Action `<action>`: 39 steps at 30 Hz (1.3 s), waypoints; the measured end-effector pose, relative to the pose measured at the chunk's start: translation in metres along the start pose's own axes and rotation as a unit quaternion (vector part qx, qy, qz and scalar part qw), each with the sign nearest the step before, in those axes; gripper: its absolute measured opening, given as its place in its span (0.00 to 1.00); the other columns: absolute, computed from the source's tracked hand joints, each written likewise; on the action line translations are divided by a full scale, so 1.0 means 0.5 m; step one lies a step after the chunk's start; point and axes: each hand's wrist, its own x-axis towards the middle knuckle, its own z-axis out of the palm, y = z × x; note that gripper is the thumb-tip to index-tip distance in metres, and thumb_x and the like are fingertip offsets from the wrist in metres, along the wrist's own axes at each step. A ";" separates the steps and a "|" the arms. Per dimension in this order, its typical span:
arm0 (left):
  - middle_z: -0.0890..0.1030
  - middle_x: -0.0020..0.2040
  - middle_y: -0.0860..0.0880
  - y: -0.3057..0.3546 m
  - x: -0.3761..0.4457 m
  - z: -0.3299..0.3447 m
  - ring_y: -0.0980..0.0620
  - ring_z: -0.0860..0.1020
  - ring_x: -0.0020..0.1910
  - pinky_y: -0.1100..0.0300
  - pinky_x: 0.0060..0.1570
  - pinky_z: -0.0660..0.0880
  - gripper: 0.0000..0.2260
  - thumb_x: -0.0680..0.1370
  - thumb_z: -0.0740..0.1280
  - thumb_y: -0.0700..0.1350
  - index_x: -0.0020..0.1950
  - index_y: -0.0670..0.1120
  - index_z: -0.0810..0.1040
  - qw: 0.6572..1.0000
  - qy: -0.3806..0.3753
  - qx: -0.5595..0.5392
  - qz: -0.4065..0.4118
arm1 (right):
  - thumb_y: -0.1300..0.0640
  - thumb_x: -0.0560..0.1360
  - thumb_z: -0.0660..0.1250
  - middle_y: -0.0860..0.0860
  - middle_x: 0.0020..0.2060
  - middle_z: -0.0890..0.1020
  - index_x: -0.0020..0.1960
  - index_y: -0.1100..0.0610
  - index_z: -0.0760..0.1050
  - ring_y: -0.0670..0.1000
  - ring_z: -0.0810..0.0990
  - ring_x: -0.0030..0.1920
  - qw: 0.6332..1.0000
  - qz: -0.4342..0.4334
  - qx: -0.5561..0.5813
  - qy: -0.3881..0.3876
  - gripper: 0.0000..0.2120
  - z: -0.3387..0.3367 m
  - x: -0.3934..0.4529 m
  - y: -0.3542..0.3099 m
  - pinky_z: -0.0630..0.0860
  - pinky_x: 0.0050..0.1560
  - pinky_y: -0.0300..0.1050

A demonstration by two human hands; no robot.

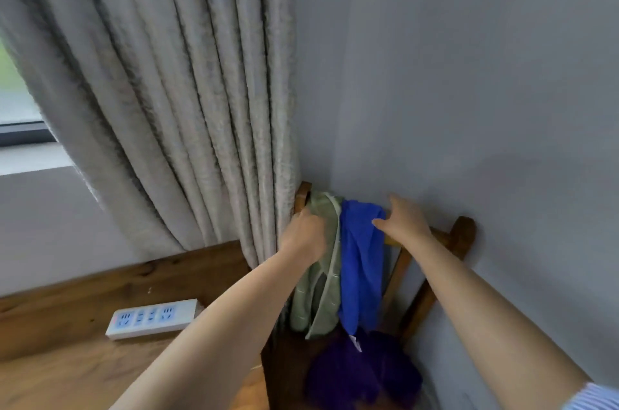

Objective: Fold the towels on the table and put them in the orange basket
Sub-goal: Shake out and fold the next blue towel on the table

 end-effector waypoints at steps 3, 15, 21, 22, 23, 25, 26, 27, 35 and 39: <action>0.75 0.63 0.40 0.015 0.053 0.039 0.44 0.74 0.60 0.56 0.56 0.72 0.15 0.80 0.53 0.39 0.62 0.40 0.74 0.998 -0.042 -0.042 -0.026 | 0.54 0.74 0.65 0.59 0.58 0.78 0.61 0.62 0.72 0.57 0.76 0.60 0.998 -0.037 -0.018 -0.037 0.19 0.033 0.066 0.033 0.72 0.55 0.46; 0.81 0.46 0.45 0.085 0.118 0.117 0.50 0.75 0.44 0.63 0.41 0.68 0.11 0.80 0.59 0.42 0.55 0.42 0.80 0.923 0.074 -0.341 -0.165 | 0.63 0.74 0.64 0.56 0.37 0.76 0.41 0.64 0.78 0.58 0.78 0.44 0.987 -0.117 0.094 0.060 0.06 0.081 0.141 0.131 0.69 0.46 0.46; 0.80 0.58 0.44 0.084 0.125 0.117 0.47 0.77 0.57 0.64 0.49 0.69 0.14 0.78 0.61 0.40 0.62 0.42 0.77 0.918 0.082 -0.338 -0.190 | 0.57 0.75 0.63 0.52 0.58 0.73 0.66 0.53 0.70 0.53 0.71 0.61 0.976 -0.214 0.013 -0.032 0.20 0.069 0.152 0.124 0.65 0.64 0.50; 0.80 0.58 0.44 0.082 0.124 0.115 0.47 0.77 0.58 0.65 0.48 0.69 0.14 0.78 0.61 0.39 0.62 0.42 0.77 0.918 0.082 -0.339 -0.192 | 0.57 0.75 0.64 0.53 0.56 0.74 0.64 0.54 0.73 0.53 0.72 0.59 0.973 -0.230 -0.001 -0.024 0.17 0.071 0.156 0.122 0.65 0.62 0.49; 0.80 0.58 0.44 0.081 0.123 0.112 0.47 0.77 0.58 0.66 0.48 0.68 0.13 0.78 0.61 0.38 0.62 0.41 0.77 0.916 0.083 -0.342 -0.194 | 0.59 0.74 0.65 0.55 0.52 0.76 0.59 0.56 0.77 0.55 0.74 0.56 0.971 -0.240 0.006 -0.003 0.14 0.072 0.158 0.122 0.68 0.59 0.50; 0.80 0.59 0.43 0.083 0.122 0.109 0.47 0.76 0.58 0.67 0.49 0.67 0.13 0.79 0.61 0.39 0.62 0.41 0.77 0.914 0.087 -0.344 -0.196 | 0.67 0.70 0.68 0.59 0.43 0.79 0.47 0.62 0.82 0.59 0.78 0.46 0.966 -0.252 0.049 0.039 0.07 0.072 0.160 0.134 0.74 0.50 0.52; 0.80 0.59 0.44 0.085 0.122 0.108 0.47 0.76 0.58 0.67 0.49 0.68 0.13 0.79 0.61 0.41 0.62 0.41 0.77 0.916 0.089 -0.339 -0.195 | 0.69 0.67 0.69 0.59 0.38 0.80 0.42 0.64 0.82 0.60 0.80 0.41 0.963 -0.255 0.071 0.060 0.06 0.073 0.159 0.146 0.75 0.44 0.47; 0.80 0.59 0.44 0.088 0.122 0.108 0.48 0.77 0.58 0.66 0.50 0.68 0.14 0.79 0.62 0.42 0.63 0.41 0.77 0.919 0.089 -0.331 -0.194 | 0.70 0.64 0.69 0.59 0.34 0.80 0.38 0.64 0.82 0.59 0.80 0.36 0.962 -0.251 0.079 0.077 0.05 0.070 0.154 0.161 0.72 0.40 0.40; 0.73 0.35 0.52 0.150 0.128 0.132 0.48 0.76 0.43 0.61 0.39 0.67 0.13 0.78 0.62 0.53 0.40 0.45 0.72 0.949 0.057 -0.241 -0.194 | 0.65 0.73 0.61 0.60 0.51 0.79 0.53 0.62 0.80 0.59 0.77 0.53 0.986 -0.160 -0.021 0.030 0.12 0.014 0.132 0.206 0.70 0.51 0.43; 0.69 0.32 0.52 0.161 0.135 0.142 0.54 0.71 0.32 0.61 0.29 0.64 0.14 0.78 0.62 0.51 0.35 0.46 0.69 0.942 0.063 -0.252 -0.212 | 0.61 0.75 0.60 0.59 0.43 0.80 0.42 0.63 0.79 0.58 0.77 0.49 0.994 -0.109 -0.004 0.026 0.10 0.013 0.123 0.188 0.69 0.44 0.43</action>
